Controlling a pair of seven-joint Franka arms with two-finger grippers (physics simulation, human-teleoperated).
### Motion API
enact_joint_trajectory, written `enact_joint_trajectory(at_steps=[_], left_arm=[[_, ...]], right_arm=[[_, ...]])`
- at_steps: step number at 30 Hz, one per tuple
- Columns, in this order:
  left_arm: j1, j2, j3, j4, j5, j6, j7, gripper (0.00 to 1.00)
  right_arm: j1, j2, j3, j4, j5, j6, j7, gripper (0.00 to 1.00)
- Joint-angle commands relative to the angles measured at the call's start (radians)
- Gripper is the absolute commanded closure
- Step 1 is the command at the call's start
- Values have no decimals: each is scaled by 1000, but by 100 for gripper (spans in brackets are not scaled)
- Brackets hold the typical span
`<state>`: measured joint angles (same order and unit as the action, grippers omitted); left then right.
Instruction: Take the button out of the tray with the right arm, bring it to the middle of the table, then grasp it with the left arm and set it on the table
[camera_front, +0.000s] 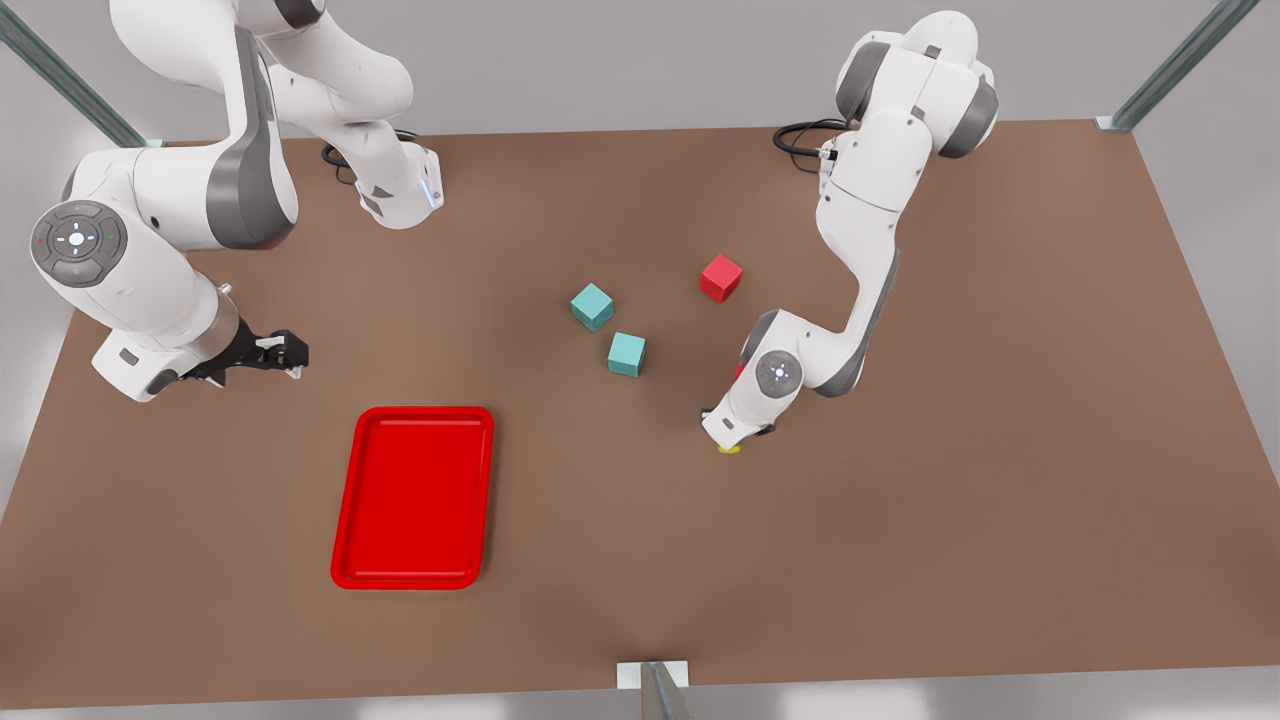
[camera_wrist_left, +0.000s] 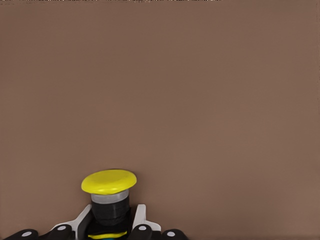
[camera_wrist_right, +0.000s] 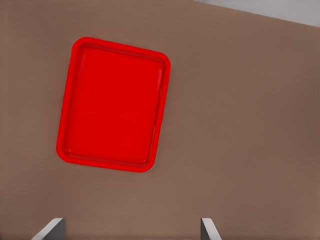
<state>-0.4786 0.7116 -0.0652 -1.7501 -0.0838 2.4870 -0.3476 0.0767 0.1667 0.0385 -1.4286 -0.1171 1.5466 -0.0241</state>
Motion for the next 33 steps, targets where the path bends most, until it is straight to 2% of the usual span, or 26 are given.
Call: enact_joint_trajectory(at_steps=[1, 5, 9, 14, 16, 18, 21, 23, 25, 27, 33], left_arm=[[0, -1, -1, 3, 1, -5, 56, 49], [-2, -1, 1, 3, 1, -7, 56, 61], [-3, -1, 1, 20, -1, -34, 53, 61], [-3, -6, 19, 142, -1, -256, -19, 61], [-3, -29, 21, 251, 42, -376, -358, 61], [5, -26, 21, 343, 154, -395, -859, 60], [8, -20, 22, 411, 449, -390, -1780, 59], [9, -14, 22, 411, 676, -402, -2153, 57], [15, 3, 22, 411, 868, -559, -2260, 58], [15, 11, 22, 411, 972, -658, -2372, 58], [12, 95, 21, 406, 1158, -824, -2509, 58]], right_arm=[[0, -1, 0, 0, 1, 0, -28, 0], [0, -1, 0, 0, 1, 0, -28, 0], [0, -1, 0, 0, 1, 0, -30, 0], [0, -1, 0, 0, -1, 0, -28, 0], [0, -1, 1, 0, 1, 0, -30, 0], [0, -1, 0, 0, 1, 0, -30, 0], [0, -1, 0, 0, -1, 0, -28, 0], [0, -1, 0, 0, -1, 0, -30, 0], [0, -1, 0, 0, -1, 0, -30, 0], [0, -1, 0, 0, -1, 0, -30, 0], [0, 0, 0, 0, -1, 0, -28, 0]])
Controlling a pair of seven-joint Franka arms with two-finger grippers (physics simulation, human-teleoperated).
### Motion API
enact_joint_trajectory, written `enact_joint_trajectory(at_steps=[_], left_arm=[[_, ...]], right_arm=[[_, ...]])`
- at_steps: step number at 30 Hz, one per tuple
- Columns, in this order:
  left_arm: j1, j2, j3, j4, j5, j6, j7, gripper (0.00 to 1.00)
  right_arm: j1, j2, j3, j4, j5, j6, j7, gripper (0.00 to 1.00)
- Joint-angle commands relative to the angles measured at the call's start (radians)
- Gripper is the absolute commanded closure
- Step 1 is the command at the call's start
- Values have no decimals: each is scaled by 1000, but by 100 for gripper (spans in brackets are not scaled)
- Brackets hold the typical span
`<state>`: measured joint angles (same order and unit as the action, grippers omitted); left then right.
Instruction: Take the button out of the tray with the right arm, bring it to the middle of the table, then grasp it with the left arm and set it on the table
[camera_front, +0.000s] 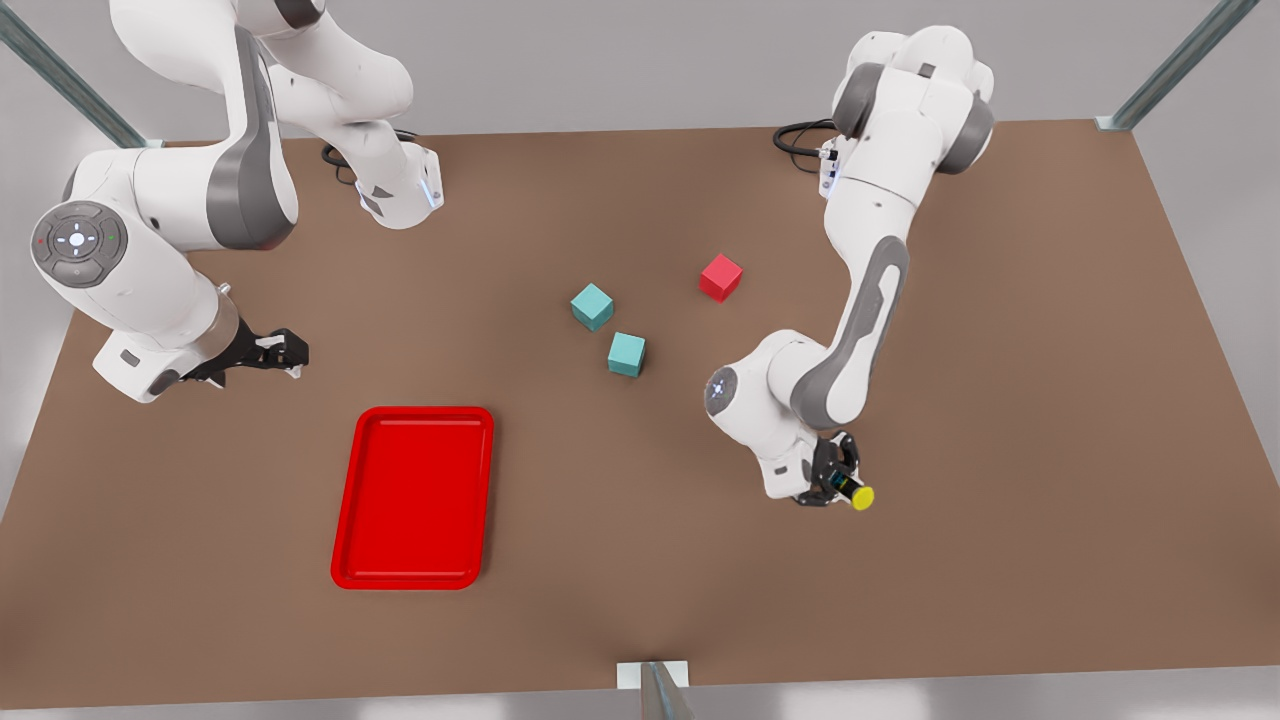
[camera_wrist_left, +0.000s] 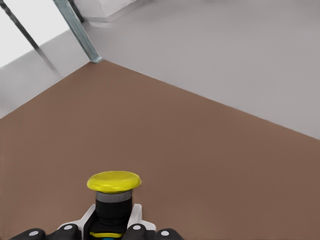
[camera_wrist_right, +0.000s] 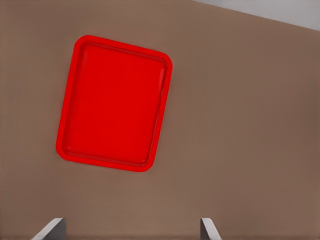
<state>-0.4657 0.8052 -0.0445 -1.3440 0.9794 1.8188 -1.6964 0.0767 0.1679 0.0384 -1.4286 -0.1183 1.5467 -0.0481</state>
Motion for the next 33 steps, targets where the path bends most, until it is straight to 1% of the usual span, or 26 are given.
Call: enact_joint_trajectory(at_steps=[1, 2, 4, 7, 8, 12, 16, 23, 24, 25, 26, 33], left_arm=[[-1, 31, 0, 0, 133, -197, -1160, 58], [-1, 61, 0, 0, 174, -252, -1160, 58], [2, 101, 2, 0, 194, -300, -1180, 58], [19, 121, 8, -26, 292, -369, -1189, 58], [16, 146, 28, -26, 306, -371, -1191, 58], [19, 229, 40, -26, 403, -363, -1223, 58], [19, 264, 41, -26, 441, -362, -1234, 58], [19, 313, 41, -26, 441, -323, -1250, 58], [19, 315, 41, -26, 452, -320, -1250, 56], [19, 315, 41, -26, 453, -317, -1250, 39], [25, 315, 41, -26, 463, -314, -1250, 0], [24, 312, 43, -24, 472, -314, -1247, 0]], right_arm=[[0, -1, 0, 0, 0, 0, -6, 0], [0, -1, 0, 0, 0, 0, -6, 0], [0, -1, 0, 0, 0, 1, -6, 0], [0, 1, 0, 0, 0, 1, -4, 0], [0, 1, 0, 0, 0, 1, -4, 0], [2, 1, 0, 0, 0, 1, -6, 0], [2, 1, 0, 0, 0, 1, -6, 0], [0, 1, 1, 0, 0, 1, -6, 0], [0, 1, 0, 0, 0, 1, -6, 0], [2, 1, 0, 0, 0, 1, -6, 0], [2, 1, 0, 0, 0, 1, -6, 0], [0, 1, 0, 0, 0, 1, -6, 0]])
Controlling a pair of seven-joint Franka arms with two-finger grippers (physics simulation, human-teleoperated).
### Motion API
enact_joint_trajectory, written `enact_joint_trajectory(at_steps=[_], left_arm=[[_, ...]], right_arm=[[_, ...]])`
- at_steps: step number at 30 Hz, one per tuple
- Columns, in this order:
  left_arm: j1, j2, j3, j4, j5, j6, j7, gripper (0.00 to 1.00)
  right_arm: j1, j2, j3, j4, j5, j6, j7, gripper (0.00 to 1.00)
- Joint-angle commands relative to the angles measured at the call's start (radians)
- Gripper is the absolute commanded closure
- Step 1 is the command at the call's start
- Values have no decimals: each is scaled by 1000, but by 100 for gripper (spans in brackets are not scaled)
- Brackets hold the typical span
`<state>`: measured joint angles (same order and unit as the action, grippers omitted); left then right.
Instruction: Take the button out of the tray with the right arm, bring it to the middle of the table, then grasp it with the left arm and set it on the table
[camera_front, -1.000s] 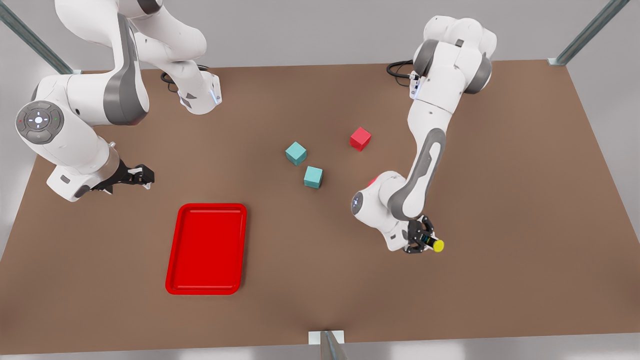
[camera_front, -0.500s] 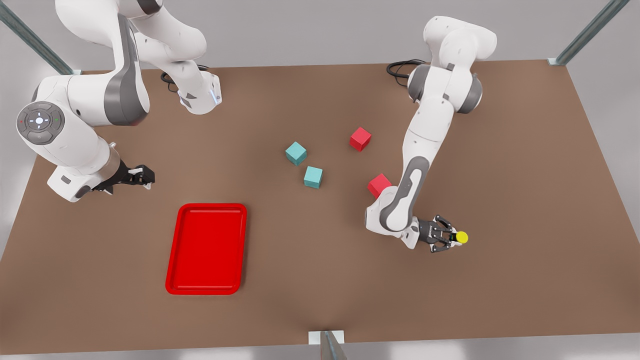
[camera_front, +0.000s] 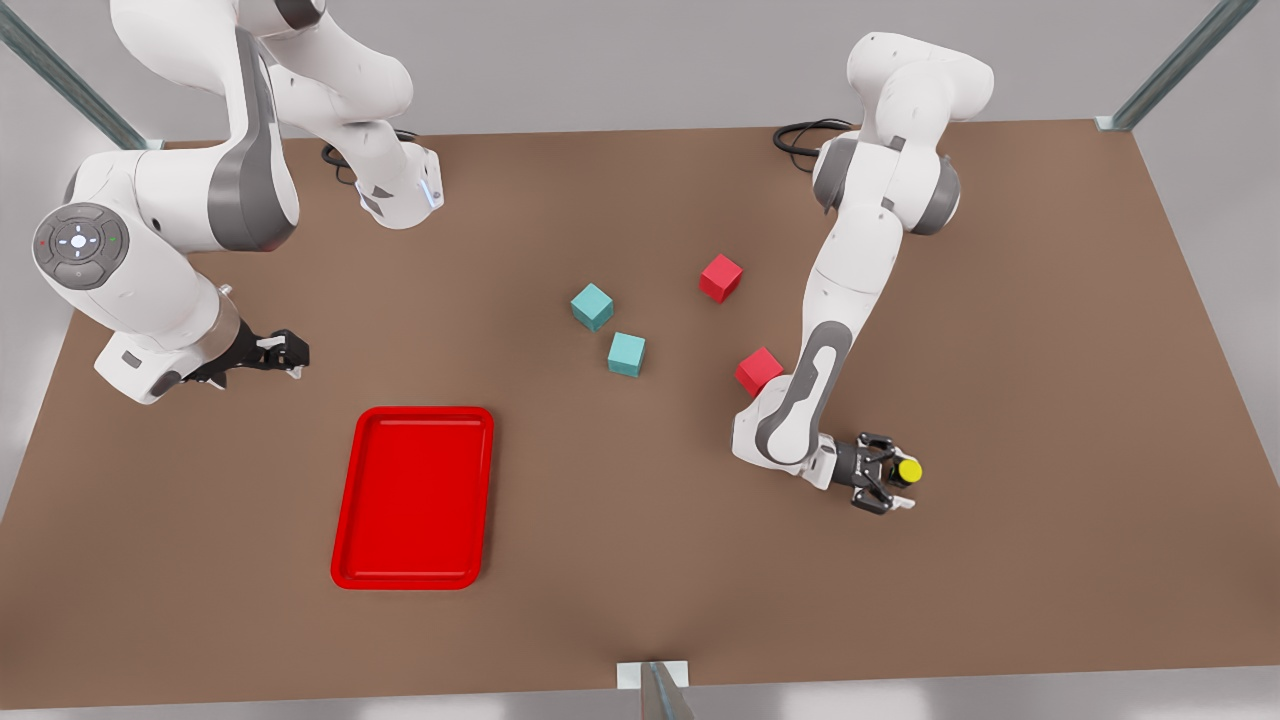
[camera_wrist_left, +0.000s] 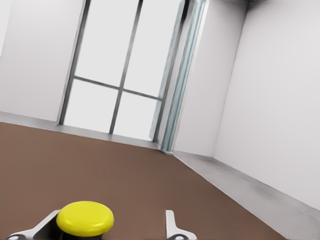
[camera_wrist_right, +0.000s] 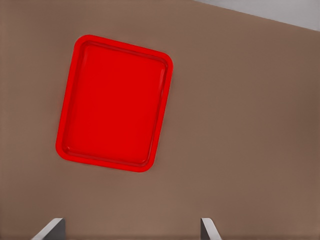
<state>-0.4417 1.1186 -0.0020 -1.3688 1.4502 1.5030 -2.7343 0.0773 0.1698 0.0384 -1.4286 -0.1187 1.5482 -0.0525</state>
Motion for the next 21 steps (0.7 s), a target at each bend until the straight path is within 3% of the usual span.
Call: enact_joint_trajectory(at_steps=[1, 18, 21], left_arm=[[0, -3, 0, 0, 1, 2, -209, 0], [0, -88, 23, -82, 59, 11, -35, 0], [0, -161, 27, -145, 59, 28, 88, 0]], right_arm=[[1, -1, 0, 0, 1, 0, -1, 0], [1, 2, 0, 0, 1, 0, -1, 0], [1, 2, 0, 0, 1, 0, -1, 0]])
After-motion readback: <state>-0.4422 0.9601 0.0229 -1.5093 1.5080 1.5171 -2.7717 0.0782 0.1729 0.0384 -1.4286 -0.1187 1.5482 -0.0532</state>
